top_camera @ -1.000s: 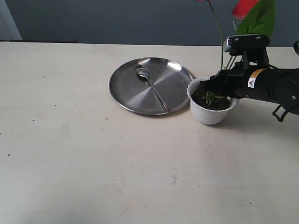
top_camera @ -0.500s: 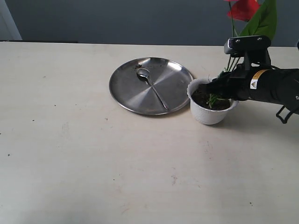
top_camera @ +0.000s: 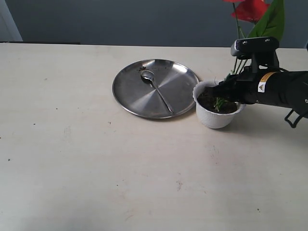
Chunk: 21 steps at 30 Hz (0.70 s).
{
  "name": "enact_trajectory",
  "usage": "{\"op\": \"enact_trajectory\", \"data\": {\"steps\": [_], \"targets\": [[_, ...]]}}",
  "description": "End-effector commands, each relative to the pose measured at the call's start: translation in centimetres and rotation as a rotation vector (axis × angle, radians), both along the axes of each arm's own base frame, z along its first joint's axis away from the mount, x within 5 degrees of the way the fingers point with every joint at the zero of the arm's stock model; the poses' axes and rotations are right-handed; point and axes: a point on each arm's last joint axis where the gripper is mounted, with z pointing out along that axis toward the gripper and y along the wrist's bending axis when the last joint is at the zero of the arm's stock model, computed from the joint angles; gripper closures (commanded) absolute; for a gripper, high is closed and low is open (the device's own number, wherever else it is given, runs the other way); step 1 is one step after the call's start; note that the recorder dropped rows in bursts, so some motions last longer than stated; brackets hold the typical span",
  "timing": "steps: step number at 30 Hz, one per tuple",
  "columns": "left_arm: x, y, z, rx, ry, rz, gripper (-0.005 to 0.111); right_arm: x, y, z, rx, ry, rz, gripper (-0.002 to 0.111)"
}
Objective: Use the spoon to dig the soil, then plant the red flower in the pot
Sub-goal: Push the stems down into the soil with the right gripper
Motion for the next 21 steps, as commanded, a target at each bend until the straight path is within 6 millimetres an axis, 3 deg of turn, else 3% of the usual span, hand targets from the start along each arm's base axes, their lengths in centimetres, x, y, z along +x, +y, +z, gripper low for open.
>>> {"op": "enact_trajectory", "data": {"steps": [1,14,21], "targets": [[-0.01,-0.01,0.08,0.001,-0.017,-0.003,0.106,-1.46,0.12,-1.86,-0.106,0.115,0.042,0.079],[-0.01,-0.01,0.08,0.001,-0.017,-0.003,0.106,-1.66,0.46,-1.62,-0.105,0.106,0.056,0.079],[-0.01,-0.01,0.08,0.001,-0.017,-0.003,0.106,-1.6,0.52,-1.55,-0.1,0.096,0.061,0.06]]}}
